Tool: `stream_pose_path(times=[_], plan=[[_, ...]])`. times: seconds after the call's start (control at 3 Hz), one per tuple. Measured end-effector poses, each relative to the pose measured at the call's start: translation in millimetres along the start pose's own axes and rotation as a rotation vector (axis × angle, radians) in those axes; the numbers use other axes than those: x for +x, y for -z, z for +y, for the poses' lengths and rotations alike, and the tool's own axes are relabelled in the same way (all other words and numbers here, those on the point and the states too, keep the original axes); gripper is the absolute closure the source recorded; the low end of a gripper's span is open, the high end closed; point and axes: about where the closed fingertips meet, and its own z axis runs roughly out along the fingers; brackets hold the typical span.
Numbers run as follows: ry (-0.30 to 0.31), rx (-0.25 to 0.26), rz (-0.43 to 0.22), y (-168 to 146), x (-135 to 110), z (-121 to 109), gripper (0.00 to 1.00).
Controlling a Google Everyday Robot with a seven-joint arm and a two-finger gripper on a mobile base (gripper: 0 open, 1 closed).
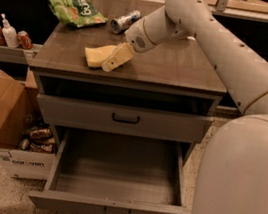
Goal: Place sponge into middle drawer
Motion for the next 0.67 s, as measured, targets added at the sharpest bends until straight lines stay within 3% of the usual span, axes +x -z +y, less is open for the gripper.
stream_pose_path(times=[0.33,0.67], plan=[[0.009,-0.036,-0.007,-14.8,-3.8,6.3,0.00],[0.019,-0.061,-0.013,-25.8,-6.8,10.8,0.18]])
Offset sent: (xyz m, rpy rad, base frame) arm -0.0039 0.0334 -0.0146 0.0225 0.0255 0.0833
